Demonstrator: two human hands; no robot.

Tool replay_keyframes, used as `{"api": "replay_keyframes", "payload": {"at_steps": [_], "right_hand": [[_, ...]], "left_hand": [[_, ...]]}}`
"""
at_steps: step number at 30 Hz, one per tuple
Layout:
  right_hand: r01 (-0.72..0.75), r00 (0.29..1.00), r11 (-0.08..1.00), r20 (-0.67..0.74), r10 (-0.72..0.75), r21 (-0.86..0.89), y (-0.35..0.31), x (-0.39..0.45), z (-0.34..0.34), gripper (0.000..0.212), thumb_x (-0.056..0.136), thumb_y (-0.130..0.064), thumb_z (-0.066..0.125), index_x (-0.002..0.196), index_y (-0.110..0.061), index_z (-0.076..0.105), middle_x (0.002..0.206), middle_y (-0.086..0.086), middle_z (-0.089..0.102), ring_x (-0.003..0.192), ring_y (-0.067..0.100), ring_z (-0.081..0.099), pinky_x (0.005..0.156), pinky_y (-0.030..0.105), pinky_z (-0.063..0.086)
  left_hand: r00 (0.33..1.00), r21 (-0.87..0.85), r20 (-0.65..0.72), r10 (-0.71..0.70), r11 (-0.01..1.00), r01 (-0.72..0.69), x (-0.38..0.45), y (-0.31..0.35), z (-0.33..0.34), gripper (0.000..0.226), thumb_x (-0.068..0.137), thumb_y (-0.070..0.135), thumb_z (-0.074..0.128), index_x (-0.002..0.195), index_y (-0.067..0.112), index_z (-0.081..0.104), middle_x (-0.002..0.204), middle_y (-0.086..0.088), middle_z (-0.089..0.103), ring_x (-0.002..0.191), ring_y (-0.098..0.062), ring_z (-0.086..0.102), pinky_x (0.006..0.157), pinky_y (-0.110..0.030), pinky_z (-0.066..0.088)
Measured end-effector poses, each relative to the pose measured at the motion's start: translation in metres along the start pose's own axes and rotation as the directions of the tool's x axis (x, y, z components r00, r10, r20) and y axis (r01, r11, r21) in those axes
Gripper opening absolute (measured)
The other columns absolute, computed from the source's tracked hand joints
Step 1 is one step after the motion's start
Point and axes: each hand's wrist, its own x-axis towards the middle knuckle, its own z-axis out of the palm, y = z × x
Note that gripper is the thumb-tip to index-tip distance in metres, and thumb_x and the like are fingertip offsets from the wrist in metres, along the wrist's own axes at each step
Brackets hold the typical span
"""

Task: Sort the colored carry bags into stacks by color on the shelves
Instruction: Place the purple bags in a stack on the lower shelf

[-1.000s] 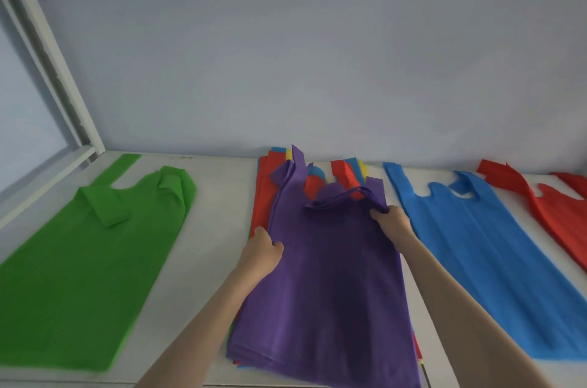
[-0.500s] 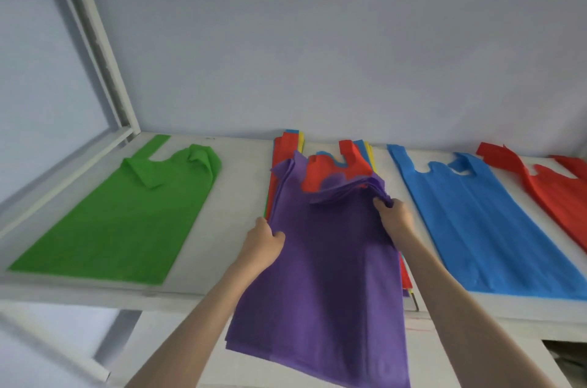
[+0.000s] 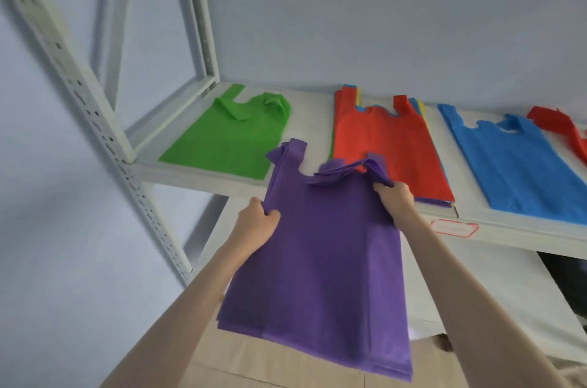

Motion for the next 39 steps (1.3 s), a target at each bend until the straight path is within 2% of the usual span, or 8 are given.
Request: {"api": "replay_keyframes", "payload": {"at_steps": [3, 7, 12, 20, 31, 34, 36, 39], "right_hand": [[-0.014, 0.998, 0.998, 0.054, 0.011, 0.054, -0.002, -0.032, 0.030, 0.026, 0.087, -0.017, 0.053, 0.100, 0.004, 0.062, 0.088, 0.015, 0.053, 0.082, 0.024, 0.051, 0.068, 0.030, 0.034], [-0.056, 0.996, 0.996, 0.067, 0.052, 0.067, 0.004, -0.073, 0.069, 0.026, 0.086, -0.018, 0.052, 0.101, 0.000, 0.061, 0.089, 0.014, 0.053, 0.081, 0.024, 0.050, 0.062, 0.028, 0.034], [-0.108, 0.987, 0.993, 0.126, 0.101, 0.047, 0.017, -0.113, 0.113, 0.011, 0.087, -0.013, 0.049, 0.087, -0.003, 0.053, 0.072, 0.009, 0.049, 0.064, 0.023, 0.043, 0.048, 0.026, 0.028], [-0.209, 0.951, 0.975, 0.215, 0.221, -0.079, 0.055, -0.106, 0.176, 0.018, 0.089, -0.012, 0.049, 0.099, 0.001, 0.056, 0.091, 0.015, 0.053, 0.072, 0.025, 0.049, 0.055, 0.027, 0.034], [-0.277, 0.913, 0.953, 0.274, 0.302, -0.126, 0.064, -0.004, 0.257, 0.015, 0.087, -0.011, 0.051, 0.094, 0.000, 0.058, 0.088, 0.017, 0.054, 0.078, 0.026, 0.050, 0.064, 0.030, 0.036], [-0.204, 0.939, 0.978, 0.272, 0.209, -0.046, 0.056, 0.051, 0.299, 0.019, 0.089, -0.006, 0.049, 0.104, -0.001, 0.059, 0.095, 0.014, 0.055, 0.085, 0.021, 0.049, 0.075, 0.034, 0.042], [-0.120, 0.963, 0.990, 0.253, 0.096, 0.081, 0.057, 0.097, 0.333, 0.026, 0.092, -0.007, 0.048, 0.117, -0.007, 0.055, 0.116, 0.012, 0.054, 0.103, 0.019, 0.047, 0.096, 0.036, 0.040], [-0.021, 0.988, 0.995, 0.155, 0.006, 0.093, 0.085, 0.173, 0.393, 0.032, 0.091, -0.011, 0.052, 0.118, 0.006, 0.056, 0.102, 0.012, 0.051, 0.095, 0.020, 0.046, 0.081, 0.030, 0.036]], "left_hand": [[0.999, -0.007, 0.015, -0.037, 0.999, 0.037, -0.012, -0.033, -0.026, 0.016, 0.093, 0.022, 0.044, 0.097, 0.007, 0.044, 0.091, -0.006, 0.051, 0.071, -0.019, 0.049, 0.053, -0.025, 0.035], [0.996, 0.012, 0.032, -0.082, 0.997, 0.082, -0.027, -0.078, -0.061, 0.028, 0.092, 0.023, 0.042, 0.113, 0.004, 0.048, 0.104, -0.008, 0.056, 0.084, -0.024, 0.055, 0.068, -0.029, 0.043], [0.986, -0.001, 0.086, -0.143, 0.990, 0.143, -0.035, -0.130, -0.083, 0.026, 0.093, 0.021, 0.041, 0.111, 0.004, 0.047, 0.100, -0.007, 0.053, 0.078, -0.020, 0.050, 0.061, -0.025, 0.040], [0.941, -0.019, 0.160, -0.298, 0.952, 0.304, -0.015, -0.188, -0.080, 0.029, 0.092, 0.020, 0.041, 0.114, 0.002, 0.048, 0.102, -0.006, 0.054, 0.081, -0.019, 0.051, 0.062, -0.022, 0.039], [0.930, -0.017, 0.148, -0.337, 0.939, 0.343, 0.101, -0.221, -0.055, 0.016, 0.092, 0.021, 0.041, 0.100, 0.007, 0.044, 0.083, 0.001, 0.048, 0.066, -0.012, 0.045, 0.056, -0.020, 0.036], [0.962, -0.038, 0.084, -0.259, 0.964, 0.263, 0.165, -0.236, -0.044, 0.013, 0.092, 0.020, 0.042, 0.098, 0.009, 0.044, 0.076, 0.004, 0.046, 0.060, -0.009, 0.044, 0.052, -0.019, 0.035], [0.981, -0.065, 0.030, -0.193, 0.979, 0.194, 0.218, -0.252, -0.029, 0.014, 0.093, 0.021, 0.042, 0.102, 0.010, 0.044, 0.081, 0.002, 0.049, 0.066, -0.011, 0.048, 0.056, -0.022, 0.038], [0.994, -0.059, -0.009, -0.108, 0.992, 0.107, 0.301, -0.296, 0.013, 0.030, 0.094, 0.023, 0.041, 0.119, 0.007, 0.045, 0.109, -0.008, 0.058, 0.092, -0.023, 0.060, 0.077, -0.032, 0.047]]}}
